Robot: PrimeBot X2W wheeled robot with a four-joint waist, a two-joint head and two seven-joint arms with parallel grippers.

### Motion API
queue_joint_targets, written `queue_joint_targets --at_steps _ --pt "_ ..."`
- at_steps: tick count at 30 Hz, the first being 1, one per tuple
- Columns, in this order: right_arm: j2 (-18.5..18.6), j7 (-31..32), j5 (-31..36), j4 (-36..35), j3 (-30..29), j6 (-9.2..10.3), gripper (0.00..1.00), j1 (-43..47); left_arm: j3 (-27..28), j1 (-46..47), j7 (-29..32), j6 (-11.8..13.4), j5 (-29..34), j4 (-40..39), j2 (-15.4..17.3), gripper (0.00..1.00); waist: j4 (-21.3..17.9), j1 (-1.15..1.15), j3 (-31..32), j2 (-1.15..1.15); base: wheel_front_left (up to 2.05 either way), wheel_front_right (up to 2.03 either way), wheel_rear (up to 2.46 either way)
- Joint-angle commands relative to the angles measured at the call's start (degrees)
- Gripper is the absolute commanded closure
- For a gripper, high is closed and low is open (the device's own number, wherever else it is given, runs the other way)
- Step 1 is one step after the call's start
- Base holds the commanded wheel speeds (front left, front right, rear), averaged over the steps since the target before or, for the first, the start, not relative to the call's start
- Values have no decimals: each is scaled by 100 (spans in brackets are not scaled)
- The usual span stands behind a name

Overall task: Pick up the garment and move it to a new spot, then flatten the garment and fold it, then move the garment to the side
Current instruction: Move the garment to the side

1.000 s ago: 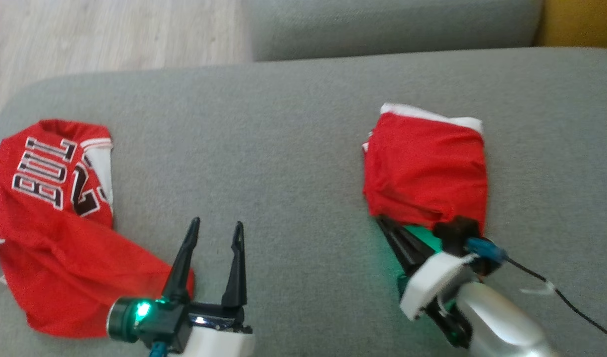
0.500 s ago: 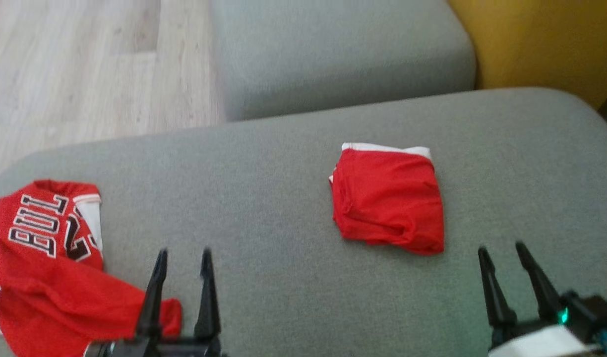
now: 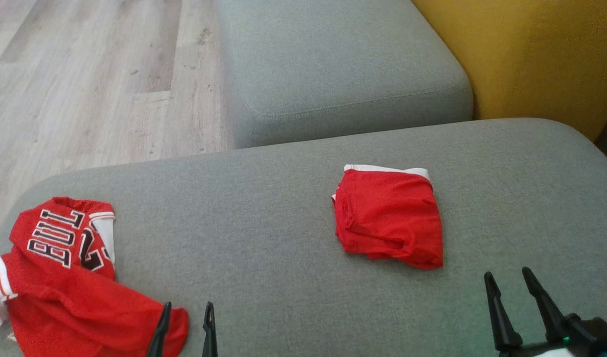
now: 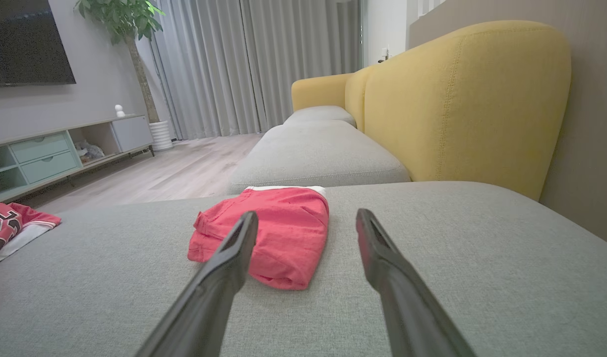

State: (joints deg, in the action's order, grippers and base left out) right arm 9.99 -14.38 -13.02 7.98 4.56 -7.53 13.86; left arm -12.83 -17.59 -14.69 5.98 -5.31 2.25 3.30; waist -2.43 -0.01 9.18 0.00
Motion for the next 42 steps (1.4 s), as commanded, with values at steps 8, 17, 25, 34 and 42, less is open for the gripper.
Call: queue_joint_targets --at_steps 8,17,25,34,42 --pt "27 -62 67 -35 162 4 0 -52 190 281 -30 -9 50 -107 -42 0 28 1 42 0 0 0 0" --pt "-7 -62 70 109 317 4 0 -18 222 176 -30 10 -143 -64 -42 0 -43 1 83 0 0 0 0" --pt "-8 -62 67 101 296 4 0 -11 252 165 -30 0 -149 -61 -42 0 -57 1 67 0 0 0 0" --pt "-32 -62 33 338 103 4 0 -335 281 231 -30 56 -138 -175 -42 0 -12 1 -277 0 0 0 0" --pt "21 -12 -337 1173 122 4 0 -1438 204 449 -30 -78 -26 -223 -42 0 83 1 -803 0 0 0 0"
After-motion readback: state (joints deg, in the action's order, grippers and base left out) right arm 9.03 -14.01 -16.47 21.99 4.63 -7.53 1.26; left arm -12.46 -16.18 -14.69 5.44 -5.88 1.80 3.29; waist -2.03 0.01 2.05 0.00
